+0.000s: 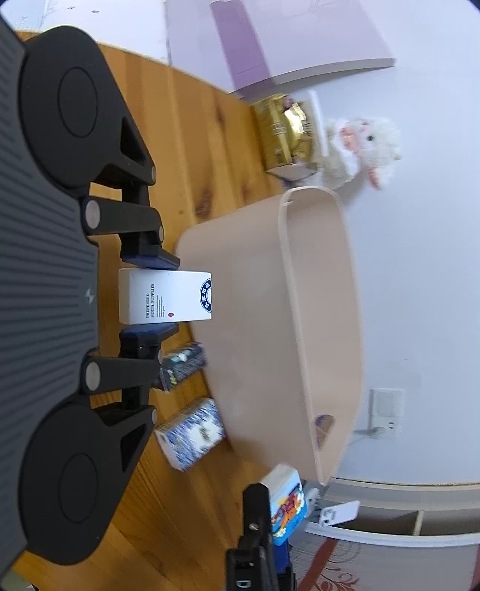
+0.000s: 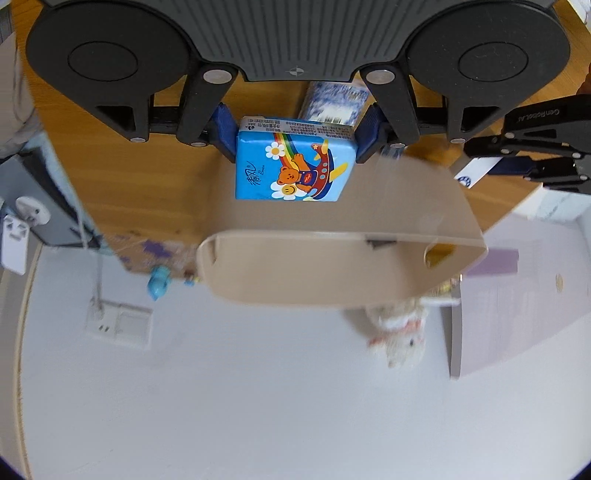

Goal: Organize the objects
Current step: 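Lift and carry the white box and cartoon tissue pack over the bin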

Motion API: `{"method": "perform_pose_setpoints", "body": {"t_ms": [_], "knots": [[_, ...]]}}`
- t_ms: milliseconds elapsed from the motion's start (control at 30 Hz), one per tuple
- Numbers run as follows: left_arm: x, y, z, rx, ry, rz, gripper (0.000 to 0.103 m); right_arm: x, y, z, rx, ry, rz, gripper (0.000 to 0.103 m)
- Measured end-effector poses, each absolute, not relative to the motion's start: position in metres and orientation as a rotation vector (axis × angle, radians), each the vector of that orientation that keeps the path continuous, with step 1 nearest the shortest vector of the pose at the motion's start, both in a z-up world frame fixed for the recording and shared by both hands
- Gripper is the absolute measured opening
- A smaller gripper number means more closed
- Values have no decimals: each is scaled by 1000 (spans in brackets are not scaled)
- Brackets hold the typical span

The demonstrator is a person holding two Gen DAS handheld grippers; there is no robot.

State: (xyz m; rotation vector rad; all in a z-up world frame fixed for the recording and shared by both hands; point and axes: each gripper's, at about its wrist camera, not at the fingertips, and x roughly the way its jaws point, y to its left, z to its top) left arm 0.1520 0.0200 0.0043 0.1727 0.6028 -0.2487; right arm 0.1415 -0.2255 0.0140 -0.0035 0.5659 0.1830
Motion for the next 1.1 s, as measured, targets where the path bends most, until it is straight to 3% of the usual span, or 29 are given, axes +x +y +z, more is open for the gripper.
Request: {"method": "perform_pose_setpoints", "body": {"t_ms": [333, 667, 1100], "knots": [[140, 5, 57, 193, 470, -241, 33, 132, -248, 65, 10, 429, 153, 61], [181, -14, 88, 210, 422, -205, 33, 166, -255, 88, 14, 383, 135, 61], [279, -34, 46, 219, 613, -93, 33, 255, -247, 54, 12, 554, 120, 61]]}}
